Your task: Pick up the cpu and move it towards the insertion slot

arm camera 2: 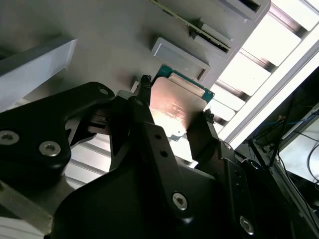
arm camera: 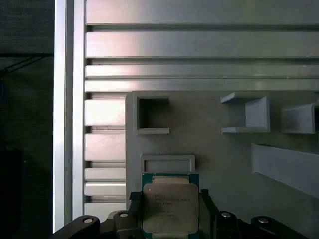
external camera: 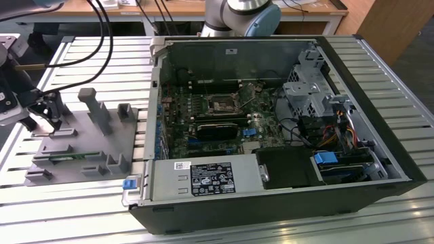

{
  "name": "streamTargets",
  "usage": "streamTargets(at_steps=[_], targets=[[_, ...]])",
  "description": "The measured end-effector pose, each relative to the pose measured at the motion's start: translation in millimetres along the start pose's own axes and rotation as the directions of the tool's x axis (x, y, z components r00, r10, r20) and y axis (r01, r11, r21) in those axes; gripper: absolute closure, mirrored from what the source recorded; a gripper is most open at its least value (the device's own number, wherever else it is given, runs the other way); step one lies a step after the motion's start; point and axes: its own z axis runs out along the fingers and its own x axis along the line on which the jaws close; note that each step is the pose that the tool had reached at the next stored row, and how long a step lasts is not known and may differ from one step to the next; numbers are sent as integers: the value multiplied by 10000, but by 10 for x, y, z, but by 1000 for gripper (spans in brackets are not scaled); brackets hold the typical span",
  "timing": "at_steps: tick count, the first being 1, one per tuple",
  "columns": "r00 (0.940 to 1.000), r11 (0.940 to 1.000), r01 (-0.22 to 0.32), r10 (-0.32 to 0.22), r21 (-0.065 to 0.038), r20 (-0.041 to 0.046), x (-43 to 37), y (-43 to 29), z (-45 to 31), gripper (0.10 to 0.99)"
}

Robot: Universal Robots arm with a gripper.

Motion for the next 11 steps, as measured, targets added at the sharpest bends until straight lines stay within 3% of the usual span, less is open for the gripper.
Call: streamTargets(at_steps=[11], targets=[[10000, 10000, 0, 0, 0, 0, 0, 3, -76, 549]])
